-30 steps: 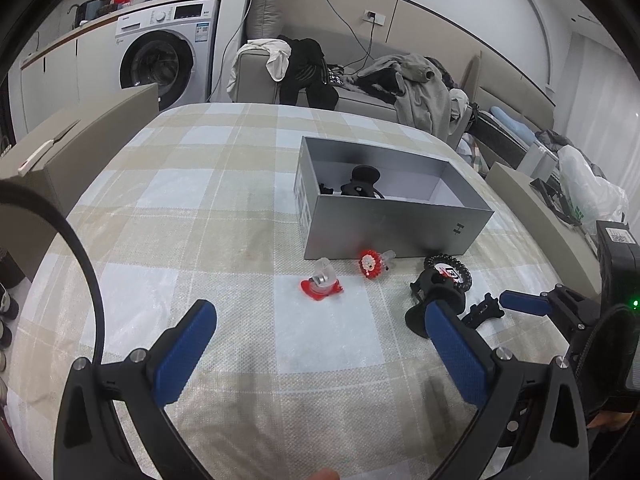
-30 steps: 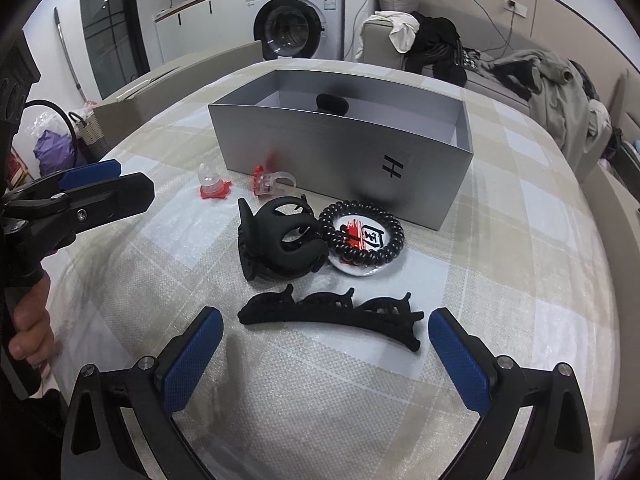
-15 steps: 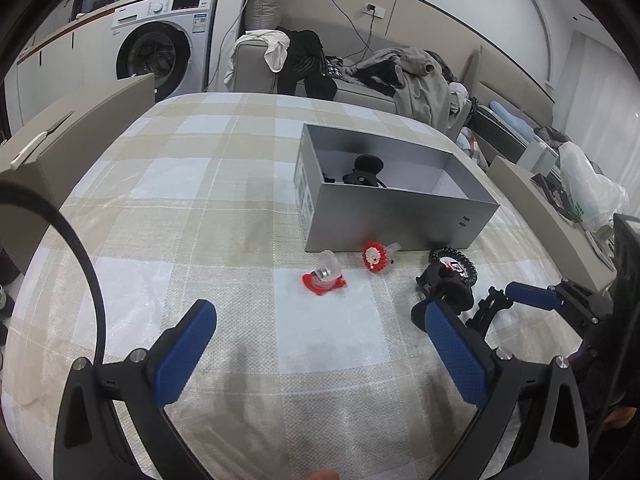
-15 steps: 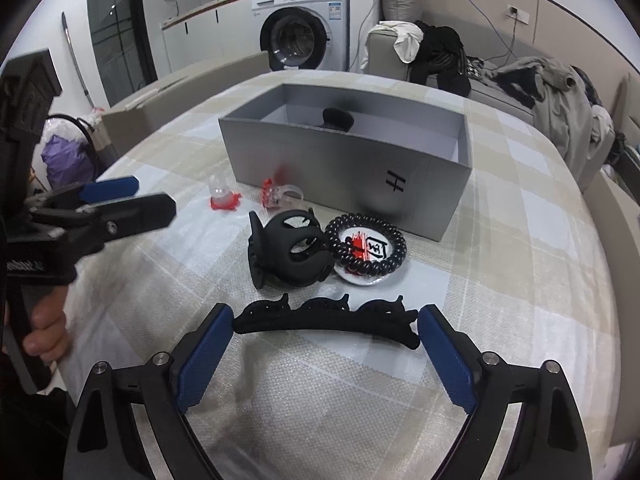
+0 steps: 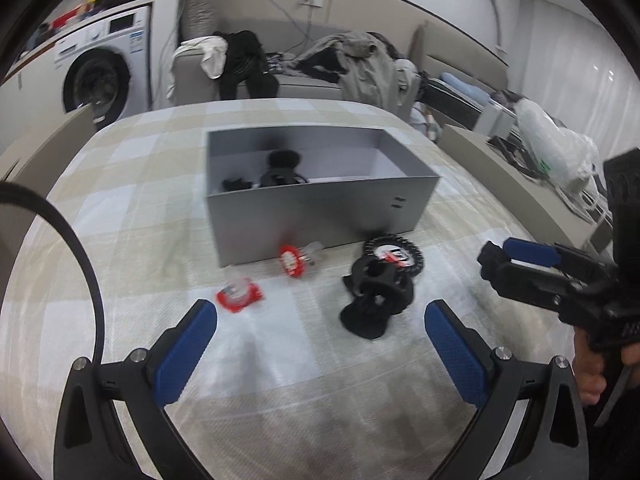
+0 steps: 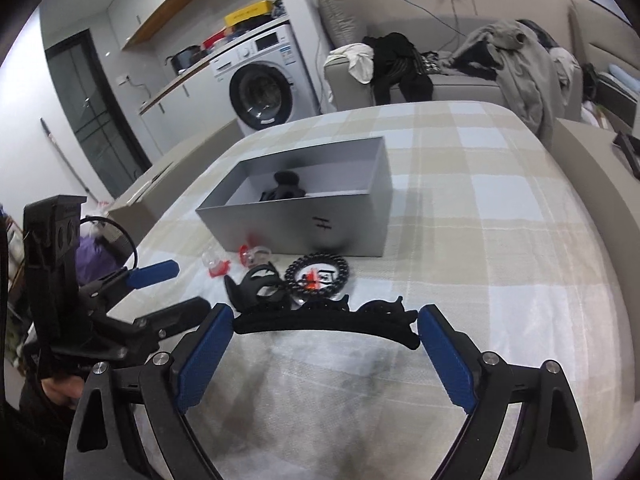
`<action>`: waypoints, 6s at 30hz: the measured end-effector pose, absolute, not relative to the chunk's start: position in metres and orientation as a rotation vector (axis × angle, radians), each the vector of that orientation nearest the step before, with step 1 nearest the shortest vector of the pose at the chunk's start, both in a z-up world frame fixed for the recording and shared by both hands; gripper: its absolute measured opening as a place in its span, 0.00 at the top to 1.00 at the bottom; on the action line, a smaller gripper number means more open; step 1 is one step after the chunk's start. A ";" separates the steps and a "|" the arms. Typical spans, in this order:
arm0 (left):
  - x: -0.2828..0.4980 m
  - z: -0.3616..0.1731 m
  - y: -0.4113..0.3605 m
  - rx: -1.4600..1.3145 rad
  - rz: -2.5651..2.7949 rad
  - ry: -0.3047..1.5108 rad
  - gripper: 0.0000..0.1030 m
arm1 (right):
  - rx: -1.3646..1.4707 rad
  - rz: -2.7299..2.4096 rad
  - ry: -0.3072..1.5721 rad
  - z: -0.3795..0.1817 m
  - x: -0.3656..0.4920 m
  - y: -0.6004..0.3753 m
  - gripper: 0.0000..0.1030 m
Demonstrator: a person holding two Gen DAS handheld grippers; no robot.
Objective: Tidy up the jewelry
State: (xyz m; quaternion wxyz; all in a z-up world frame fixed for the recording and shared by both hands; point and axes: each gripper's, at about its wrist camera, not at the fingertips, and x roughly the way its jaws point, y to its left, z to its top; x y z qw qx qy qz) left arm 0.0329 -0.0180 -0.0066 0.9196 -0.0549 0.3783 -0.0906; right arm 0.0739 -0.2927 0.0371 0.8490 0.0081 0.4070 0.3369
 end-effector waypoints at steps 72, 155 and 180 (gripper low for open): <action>0.036 -0.002 0.009 -0.253 -0.150 0.763 0.59 | -0.316 0.636 0.888 0.000 0.052 -0.248 0.21; 0.104 0.018 0.009 -0.230 -0.107 0.679 0.59 | -0.135 0.730 0.727 0.055 0.152 -0.216 0.79; 0.068 0.039 0.016 -0.180 -0.039 0.630 0.01 | -0.138 0.675 0.648 0.086 0.114 -0.259 0.00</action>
